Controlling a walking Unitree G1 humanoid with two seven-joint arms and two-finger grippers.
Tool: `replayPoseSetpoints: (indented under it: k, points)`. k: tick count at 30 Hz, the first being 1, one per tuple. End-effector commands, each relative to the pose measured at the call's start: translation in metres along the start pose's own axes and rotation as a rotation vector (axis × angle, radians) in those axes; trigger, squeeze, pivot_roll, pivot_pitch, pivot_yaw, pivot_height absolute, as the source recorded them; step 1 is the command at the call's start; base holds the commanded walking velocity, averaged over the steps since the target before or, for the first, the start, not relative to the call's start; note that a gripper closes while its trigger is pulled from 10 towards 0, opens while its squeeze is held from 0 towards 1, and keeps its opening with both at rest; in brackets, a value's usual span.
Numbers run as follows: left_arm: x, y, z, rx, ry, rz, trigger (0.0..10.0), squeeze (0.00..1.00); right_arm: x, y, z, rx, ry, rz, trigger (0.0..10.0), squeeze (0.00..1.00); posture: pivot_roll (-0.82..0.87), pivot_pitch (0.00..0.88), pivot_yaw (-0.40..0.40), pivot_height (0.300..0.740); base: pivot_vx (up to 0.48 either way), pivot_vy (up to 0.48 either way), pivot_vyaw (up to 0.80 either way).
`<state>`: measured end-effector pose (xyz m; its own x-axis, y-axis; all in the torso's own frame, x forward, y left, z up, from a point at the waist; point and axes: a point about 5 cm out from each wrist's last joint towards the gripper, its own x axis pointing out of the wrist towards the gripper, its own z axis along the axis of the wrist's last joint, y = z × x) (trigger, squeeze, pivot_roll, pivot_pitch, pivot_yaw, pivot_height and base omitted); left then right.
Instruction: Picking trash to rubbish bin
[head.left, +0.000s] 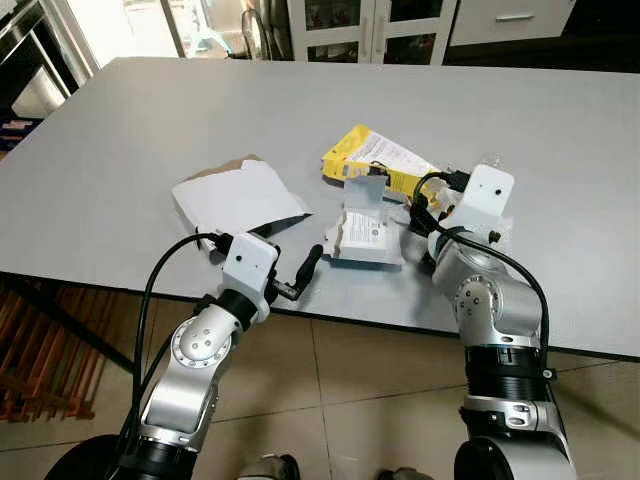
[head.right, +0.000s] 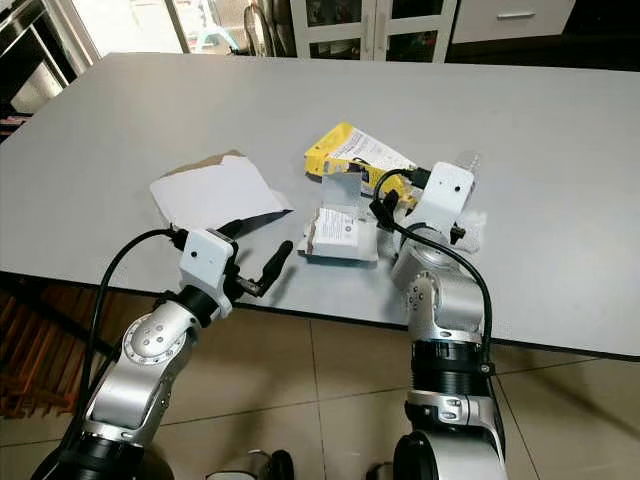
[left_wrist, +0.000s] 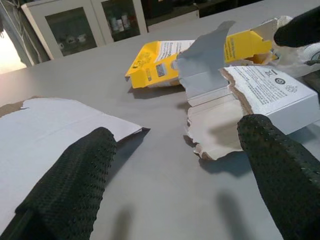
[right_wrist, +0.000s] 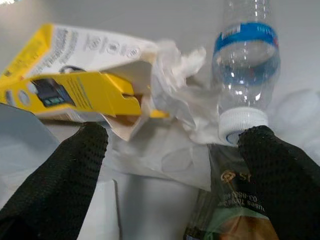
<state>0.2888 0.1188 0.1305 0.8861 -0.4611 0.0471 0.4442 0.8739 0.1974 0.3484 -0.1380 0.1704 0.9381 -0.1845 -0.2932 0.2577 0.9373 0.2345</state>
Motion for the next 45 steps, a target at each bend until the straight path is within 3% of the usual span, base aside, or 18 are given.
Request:
replayPoseSetpoints:
  k: [1, 6, 12, 29, 36, 45]
  points:
    - [-0.002, 0.0, 0.0, 0.014, 0.01, -0.004, 10.0, 0.0, -0.003, 0.001, 0.007, 0.001, -0.017, -0.007, 10.0, 0.0, 0.01, 0.114, 0.066, 0.74, 0.0, 0.0, 0.0]
    - [0.0, -0.002, -0.001, 0.011, 0.012, -0.003, 10.0, 0.0, -0.003, -0.01, 0.006, -0.049, -0.012, -0.061, 10.0, 0.0, 0.0, 0.111, 0.062, 0.74, 0.0, 0.0, 0.0]
    - [0.004, -0.006, -0.004, 0.004, 0.017, -0.013, 10.0, 0.0, -0.009, -0.009, 0.017, -0.14, -0.088, -0.051, 10.0, 0.0, -0.04, 0.112, 0.076, 0.74, 0.0, 0.0, 0.0]
    - [0.023, -0.012, 0.005, -0.002, -0.019, -0.105, 10.0, 0.0, -0.018, -0.03, -0.007, -0.059, 0.003, -0.146, 10.0, 0.0, -0.1, 0.125, 0.129, 0.74, 0.0, 0.0, 0.0]
    - [0.018, -0.012, 0.014, -0.035, -0.052, -0.237, 10.0, 0.0, -0.019, -0.035, -0.006, -0.038, 0.006, -0.174, 10.0, 0.0, -0.09, 0.127, 0.136, 0.74, 0.0, 0.0, 0.0]
    - [0.012, -0.007, 0.017, -0.007, -0.035, -0.38, 10.0, 0.0, -0.017, -0.03, -0.004, -0.029, 0.002, -0.162, 10.0, 0.0, -0.06, 0.126, 0.134, 0.74, 0.0, 0.0, 0.0]
